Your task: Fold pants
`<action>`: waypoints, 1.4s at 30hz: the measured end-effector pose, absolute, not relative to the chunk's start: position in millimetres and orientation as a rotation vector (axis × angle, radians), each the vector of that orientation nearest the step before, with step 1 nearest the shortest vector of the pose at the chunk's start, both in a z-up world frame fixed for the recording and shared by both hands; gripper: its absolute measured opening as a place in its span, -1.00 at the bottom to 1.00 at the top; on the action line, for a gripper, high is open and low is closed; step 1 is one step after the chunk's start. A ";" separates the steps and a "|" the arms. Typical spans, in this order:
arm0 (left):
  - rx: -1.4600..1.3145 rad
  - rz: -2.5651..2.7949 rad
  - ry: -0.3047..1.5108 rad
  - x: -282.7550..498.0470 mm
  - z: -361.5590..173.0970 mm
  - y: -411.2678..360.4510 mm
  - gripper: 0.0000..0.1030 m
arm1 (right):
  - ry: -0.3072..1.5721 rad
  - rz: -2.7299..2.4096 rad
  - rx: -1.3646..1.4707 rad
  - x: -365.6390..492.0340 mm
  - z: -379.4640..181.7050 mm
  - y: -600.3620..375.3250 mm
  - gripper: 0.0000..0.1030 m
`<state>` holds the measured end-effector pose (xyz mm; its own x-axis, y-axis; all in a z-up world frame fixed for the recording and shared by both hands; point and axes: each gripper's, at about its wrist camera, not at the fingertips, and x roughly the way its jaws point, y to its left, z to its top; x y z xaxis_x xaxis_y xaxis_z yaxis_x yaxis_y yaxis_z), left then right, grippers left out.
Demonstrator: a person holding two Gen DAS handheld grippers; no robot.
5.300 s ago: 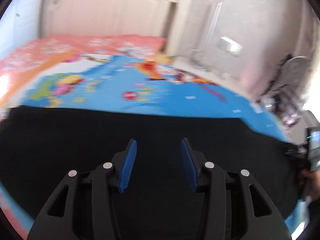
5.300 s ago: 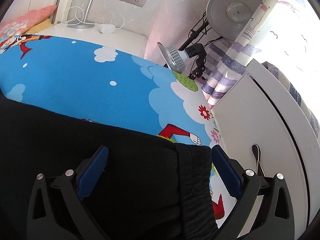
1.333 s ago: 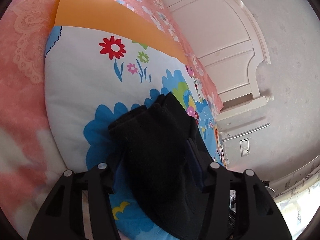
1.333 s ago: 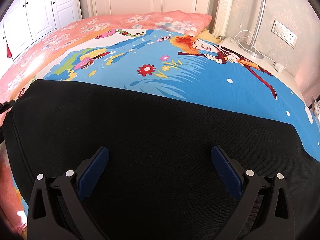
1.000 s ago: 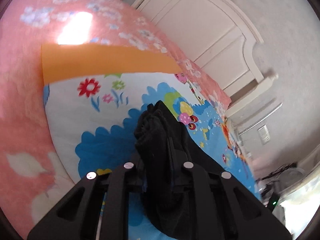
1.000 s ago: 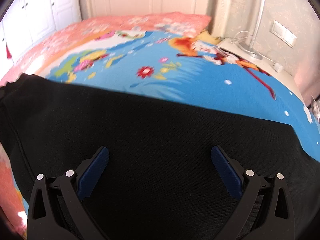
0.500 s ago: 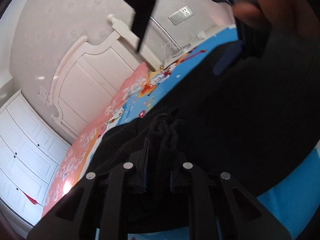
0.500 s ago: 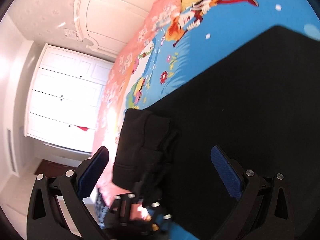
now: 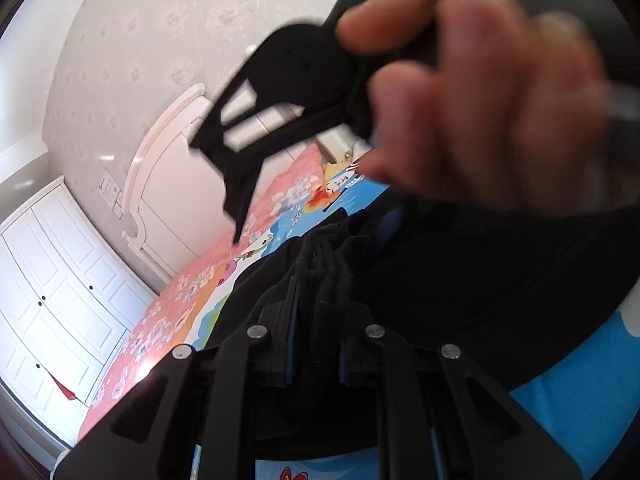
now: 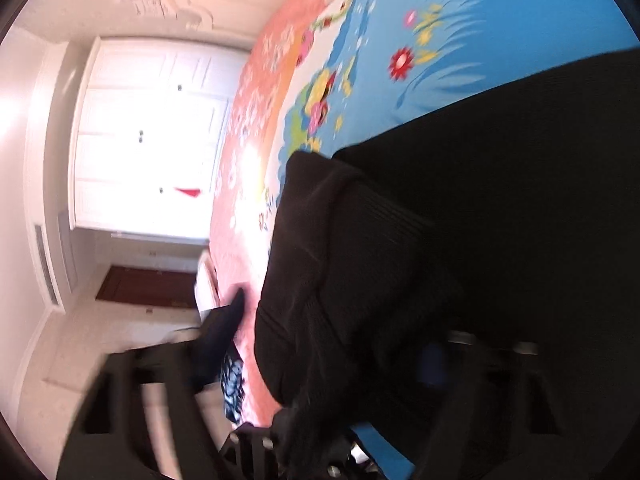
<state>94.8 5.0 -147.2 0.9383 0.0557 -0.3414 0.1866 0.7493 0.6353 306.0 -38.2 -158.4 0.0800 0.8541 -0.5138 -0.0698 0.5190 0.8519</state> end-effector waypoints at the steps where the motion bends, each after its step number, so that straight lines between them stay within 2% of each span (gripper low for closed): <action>1: 0.729 -0.072 0.355 94.6 -147.1 4.9 -0.72 | 1.312 0.787 0.717 306.9 -155.8 -35.9 -0.35; 3: 0.738 -0.061 0.352 99.1 -145.1 4.1 -0.73 | 1.281 0.777 0.684 306.8 -147.5 -44.8 -0.55; 8: 0.717 -0.151 0.275 103.3 -128.1 -30.3 -0.73 | 1.151 0.706 0.650 290.4 -120.1 -109.3 -0.63; 11: 0.720 -0.238 0.274 105.5 -136.6 -62.5 -0.72 | 1.171 0.626 0.658 295.1 -137.5 -140.5 -0.65; 14: 0.787 -0.303 0.337 109.2 -162.7 -86.3 -0.44 | 1.213 0.588 0.669 296.5 -171.3 -152.8 -0.65; 15: 0.805 -0.306 0.331 104.1 -166.5 -87.8 -0.19 | 1.211 0.596 0.686 295.8 -174.6 -158.1 -0.64; 17: 0.787 -0.299 0.318 93.5 -163.2 -78.3 0.09 | 1.213 0.578 0.681 296.4 -176.5 -157.2 -0.58; 18: 0.771 -0.291 0.329 90.3 -160.6 -69.7 0.10 | 1.214 0.567 0.678 295.6 -176.4 -158.3 -0.42; 21: 0.713 -0.238 0.355 81.4 -154.0 -27.7 0.15 | 1.209 0.569 0.681 295.9 -178.3 -158.5 -0.34; 25: 0.762 -0.161 0.388 74.9 -159.6 22.1 0.15 | 1.201 0.571 0.687 294.6 -175.8 -163.9 -0.34; 27: 0.793 -0.117 0.413 71.9 -161.9 45.1 0.15 | 1.195 0.575 0.681 291.4 -173.8 -164.6 -0.50; 31: 0.801 -0.026 0.470 68.7 -168.0 89.7 0.15 | 1.173 0.571 0.640 288.8 -164.0 -157.4 -0.65; 37: 0.800 -0.026 0.495 82.3 -168.0 101.8 0.15 | 1.140 0.575 0.607 282.8 -144.3 -155.9 -0.71; 38: 0.796 -0.039 0.503 81.8 -171.0 101.7 0.07 | 1.133 0.577 0.606 282.3 -140.7 -155.8 -0.71; 40: 0.804 -0.049 0.524 98.3 -166.5 98.3 -0.29 | 1.120 0.580 0.603 280.5 -131.9 -158.0 -0.73; 41: 0.821 -0.039 0.540 101.1 -171.9 94.8 -0.53 | 1.113 0.582 0.601 279.1 -126.7 -159.4 -0.74; 42: 0.849 -0.038 0.539 101.5 -175.4 91.3 -0.54 | 1.108 0.582 0.599 277.5 -123.5 -161.1 -0.74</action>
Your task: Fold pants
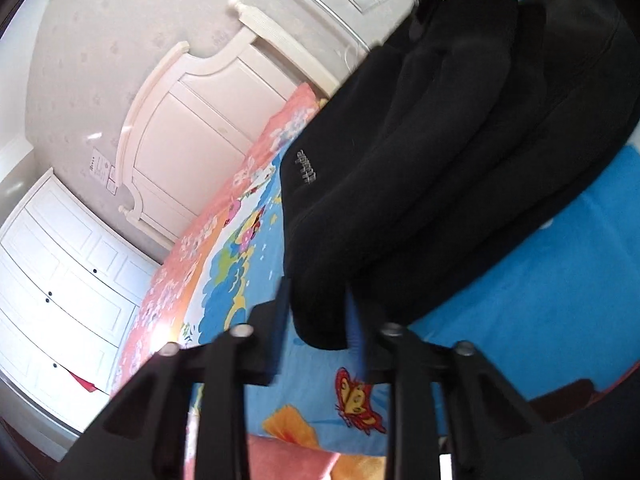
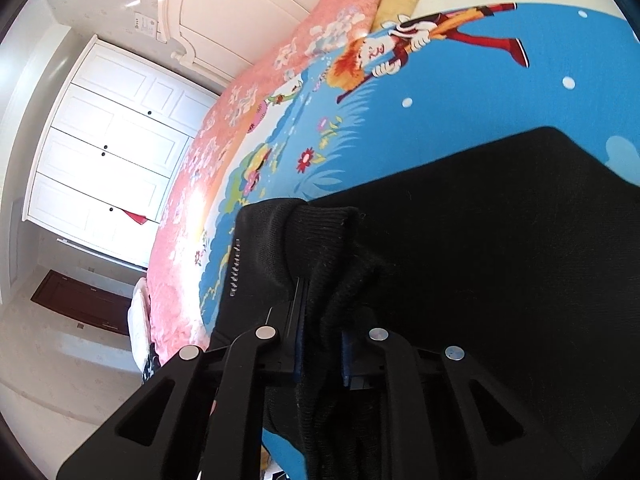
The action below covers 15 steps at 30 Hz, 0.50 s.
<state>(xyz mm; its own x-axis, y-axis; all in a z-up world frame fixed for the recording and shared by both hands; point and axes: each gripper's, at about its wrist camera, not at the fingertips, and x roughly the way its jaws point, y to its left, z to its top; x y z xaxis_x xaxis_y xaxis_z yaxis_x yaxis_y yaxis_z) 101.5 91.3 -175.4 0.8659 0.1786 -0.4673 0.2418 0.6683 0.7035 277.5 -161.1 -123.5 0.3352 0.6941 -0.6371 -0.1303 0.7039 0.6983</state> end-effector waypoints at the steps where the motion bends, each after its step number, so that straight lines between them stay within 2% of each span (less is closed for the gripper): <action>1: 0.877 -0.033 0.524 101.4 -176.4 87.4 -0.54 | 1.102 0.579 0.594 275.3 -119.9 -163.6 -0.74; 6: 1.057 0.003 0.426 97.6 -183.1 79.3 -0.54 | 1.097 0.542 0.582 267.5 -127.6 -182.4 -0.75; 9: 1.089 -0.013 0.515 106.7 -205.3 84.7 -0.55 | 1.138 0.502 0.540 267.2 -155.1 -181.9 -0.75; 11: 0.992 -0.041 0.541 103.3 -190.8 91.2 -0.50 | 1.124 0.507 0.558 266.4 -160.0 -187.2 -0.74; 13: 0.779 -0.114 0.581 100.4 -159.8 103.5 -0.51 | 1.105 0.483 0.525 264.9 -156.6 -188.8 -0.61; 15: 0.603 -0.154 0.607 103.7 -132.7 115.4 -0.51 | 1.071 0.423 0.447 258.3 -145.9 -187.2 -0.34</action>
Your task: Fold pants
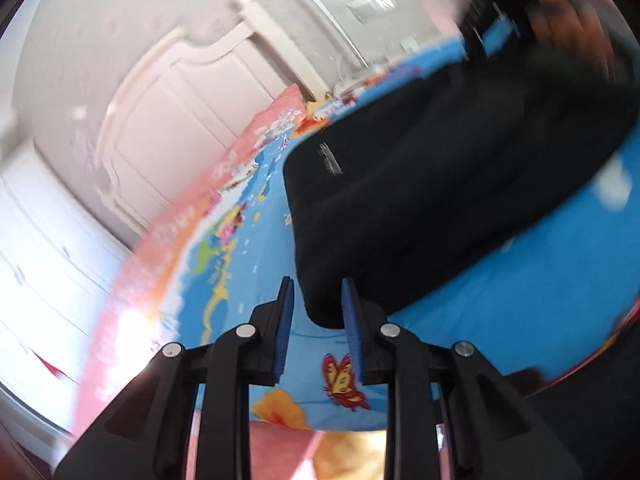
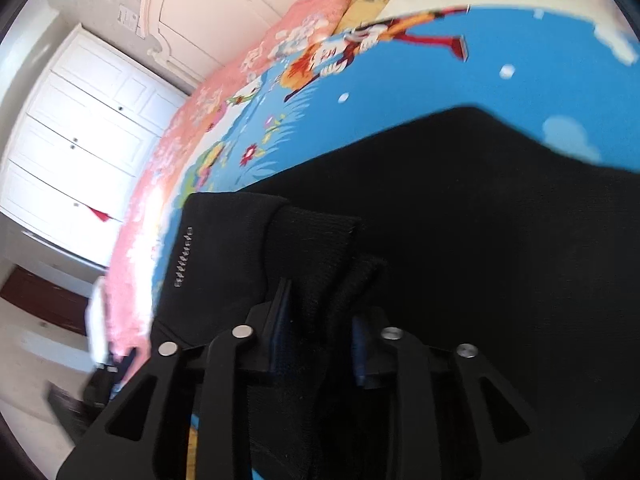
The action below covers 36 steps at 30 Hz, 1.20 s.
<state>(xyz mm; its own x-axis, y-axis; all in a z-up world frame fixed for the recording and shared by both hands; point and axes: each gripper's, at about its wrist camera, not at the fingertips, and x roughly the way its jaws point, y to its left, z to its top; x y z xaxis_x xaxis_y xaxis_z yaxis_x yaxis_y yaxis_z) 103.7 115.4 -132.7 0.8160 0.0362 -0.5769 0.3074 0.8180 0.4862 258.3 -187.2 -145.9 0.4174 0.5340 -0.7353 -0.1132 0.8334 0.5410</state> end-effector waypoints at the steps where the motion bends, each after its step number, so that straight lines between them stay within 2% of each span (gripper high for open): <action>1: 0.520 -0.174 0.617 107.8 -121.1 121.0 -0.51 | 1.050 0.395 0.416 254.7 -139.9 -186.6 -0.34; 2: 0.431 -0.198 0.628 114.7 -109.2 125.3 -0.51 | 1.022 0.363 0.376 250.1 -131.4 -186.1 -0.33; 4: 0.307 -0.231 0.629 126.0 -92.0 124.8 -0.51 | 0.931 0.286 0.275 236.5 -103.9 -181.8 -0.11; 5: 0.234 -0.249 0.625 133.7 -84.3 121.2 -0.51 | 0.891 0.250 0.240 230.5 -93.9 -180.2 0.42; 6: 0.172 -0.254 0.647 142.6 -81.0 115.8 -0.51 | 0.814 0.204 0.195 220.2 -78.9 -176.3 0.74; 9: 0.026 -0.219 0.725 180.3 -81.5 101.2 -0.42 | 0.642 0.161 0.057 192.6 -52.3 -154.7 0.74; 13: -0.033 -0.159 0.817 223.0 -98.9 85.5 -0.41 | 0.613 0.122 0.002 176.8 -55.2 -128.2 0.79; 16: -0.075 -0.121 0.996 249.4 -142.8 89.8 -0.41 | 0.649 0.161 -0.006 177.8 -68.4 -110.7 0.79; 22: -0.002 -0.120 0.947 239.4 -144.5 82.0 -0.40 | 0.746 0.184 -0.009 184.5 -109.3 -90.4 0.78; 24: -0.010 -0.116 0.955 239.6 -143.3 82.4 -0.40 | 0.824 0.146 -0.013 194.0 -130.4 -93.0 0.58; 25: -0.009 -0.114 0.956 239.8 -143.4 82.0 -0.40 | 0.848 0.128 -0.026 196.0 -137.8 -93.8 0.57; 30: 0.021 -0.104 0.959 238.2 -144.3 77.9 -0.40 | 0.872 0.131 -0.078 196.5 -156.8 -91.5 0.68; 36: 0.075 -0.099 0.928 236.7 -125.2 56.3 -0.40 | 0.871 0.134 -0.064 197.1 -162.0 -93.0 0.69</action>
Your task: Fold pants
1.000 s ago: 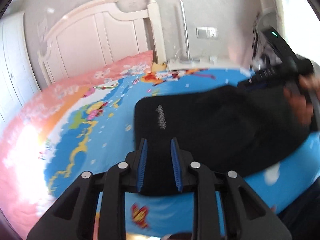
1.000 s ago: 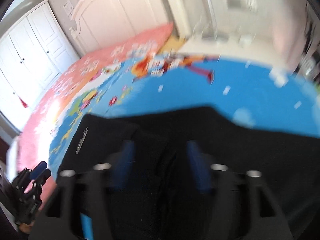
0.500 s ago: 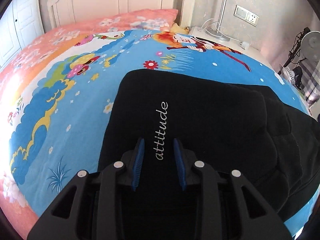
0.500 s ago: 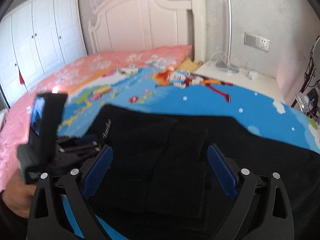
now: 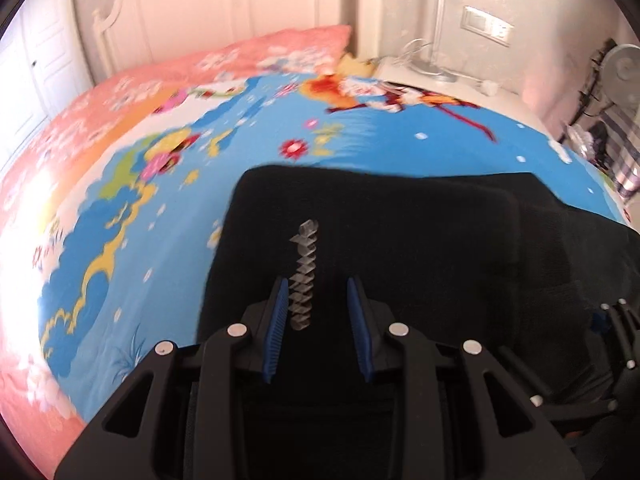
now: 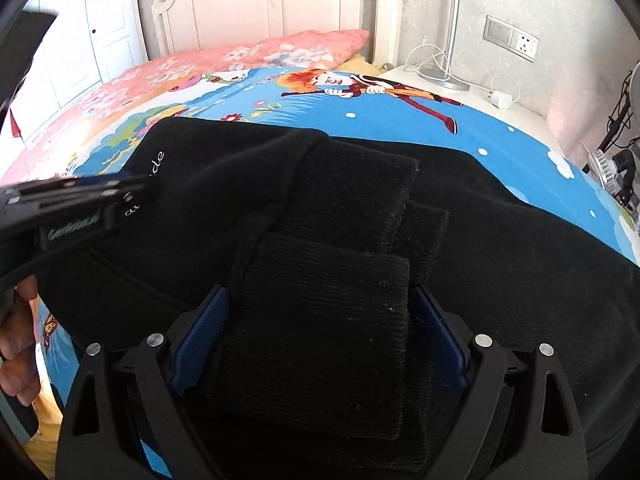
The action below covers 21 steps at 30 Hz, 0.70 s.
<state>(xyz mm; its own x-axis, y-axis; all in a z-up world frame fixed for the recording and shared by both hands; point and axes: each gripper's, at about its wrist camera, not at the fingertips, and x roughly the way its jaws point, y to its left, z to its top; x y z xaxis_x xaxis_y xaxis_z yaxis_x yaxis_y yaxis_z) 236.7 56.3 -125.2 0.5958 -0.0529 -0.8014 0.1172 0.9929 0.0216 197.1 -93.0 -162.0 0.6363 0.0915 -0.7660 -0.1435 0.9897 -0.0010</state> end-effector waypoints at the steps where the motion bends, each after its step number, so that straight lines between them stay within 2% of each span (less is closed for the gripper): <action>1: 0.079 -0.108 0.928 240.4 -124.9 51.5 -0.40 | 0.871 0.134 -0.065 196.4 -161.9 -92.8 0.69; 13: 0.118 -0.102 0.986 277.9 -139.8 31.5 -0.42 | 0.891 0.153 -0.052 197.5 -160.3 -95.9 0.69; 16: 0.124 -0.097 0.983 278.3 -140.9 30.6 -0.42 | 0.894 0.177 0.019 198.8 -145.6 -104.8 0.53; 18: 0.120 -0.098 0.983 278.4 -141.1 31.1 -0.42 | 0.865 0.171 0.058 201.6 -131.4 -115.2 0.32; 21: 0.120 -0.096 0.980 278.0 -141.4 29.9 -0.42 | 0.848 0.153 0.105 214.7 -116.9 -126.2 0.22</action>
<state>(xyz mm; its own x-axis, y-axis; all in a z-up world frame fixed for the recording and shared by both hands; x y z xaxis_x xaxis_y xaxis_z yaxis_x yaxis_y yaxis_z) 278.0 29.9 -141.4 0.5534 -0.0273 -0.8325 0.1352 0.9892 0.0574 214.7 -126.2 -116.9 0.6516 0.1766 -0.7377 -0.0931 0.9838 0.1532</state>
